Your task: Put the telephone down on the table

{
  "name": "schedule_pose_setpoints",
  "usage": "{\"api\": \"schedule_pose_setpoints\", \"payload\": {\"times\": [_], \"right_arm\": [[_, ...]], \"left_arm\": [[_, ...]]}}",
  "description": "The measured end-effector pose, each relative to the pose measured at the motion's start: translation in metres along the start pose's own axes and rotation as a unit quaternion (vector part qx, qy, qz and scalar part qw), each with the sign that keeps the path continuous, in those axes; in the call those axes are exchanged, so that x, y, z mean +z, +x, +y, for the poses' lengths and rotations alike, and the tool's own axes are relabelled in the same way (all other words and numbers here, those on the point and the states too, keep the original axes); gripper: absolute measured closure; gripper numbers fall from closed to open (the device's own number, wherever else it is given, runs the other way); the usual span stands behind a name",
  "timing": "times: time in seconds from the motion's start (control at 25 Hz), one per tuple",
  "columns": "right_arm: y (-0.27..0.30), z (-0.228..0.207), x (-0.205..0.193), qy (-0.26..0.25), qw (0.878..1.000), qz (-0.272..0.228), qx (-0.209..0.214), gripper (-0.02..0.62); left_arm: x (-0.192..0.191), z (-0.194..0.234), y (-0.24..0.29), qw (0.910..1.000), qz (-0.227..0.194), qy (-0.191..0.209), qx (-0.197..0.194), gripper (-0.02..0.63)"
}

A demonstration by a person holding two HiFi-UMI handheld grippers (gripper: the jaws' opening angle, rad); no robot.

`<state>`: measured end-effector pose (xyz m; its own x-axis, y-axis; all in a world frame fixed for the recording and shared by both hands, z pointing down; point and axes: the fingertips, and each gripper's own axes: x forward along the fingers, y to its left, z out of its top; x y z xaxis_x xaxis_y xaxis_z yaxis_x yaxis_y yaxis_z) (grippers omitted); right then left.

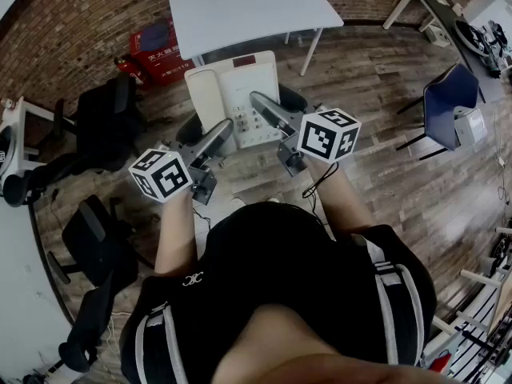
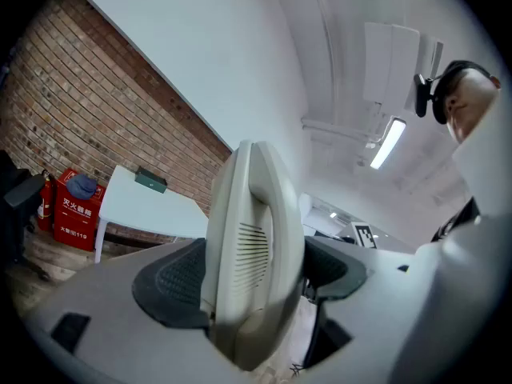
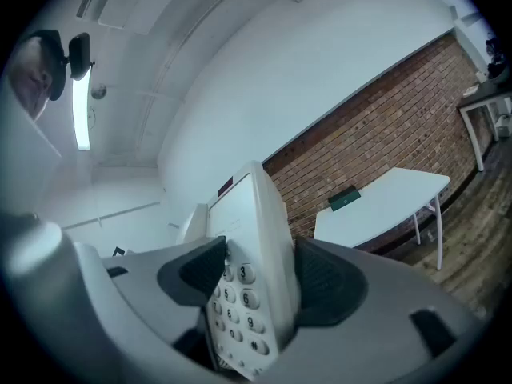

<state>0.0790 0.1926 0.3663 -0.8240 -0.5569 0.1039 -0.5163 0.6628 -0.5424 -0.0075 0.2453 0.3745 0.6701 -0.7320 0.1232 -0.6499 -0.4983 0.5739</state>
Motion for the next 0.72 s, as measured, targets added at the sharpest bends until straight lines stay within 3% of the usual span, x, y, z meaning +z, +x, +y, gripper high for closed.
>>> {"api": "schedule_pose_setpoints", "payload": {"times": [0.72], "right_arm": [[0.014,0.015,-0.001,-0.001,1.0,-0.004,-0.006,0.36]], "left_arm": [[0.009,0.01,-0.015,0.9998,0.015,0.001,-0.013,0.237]]}}
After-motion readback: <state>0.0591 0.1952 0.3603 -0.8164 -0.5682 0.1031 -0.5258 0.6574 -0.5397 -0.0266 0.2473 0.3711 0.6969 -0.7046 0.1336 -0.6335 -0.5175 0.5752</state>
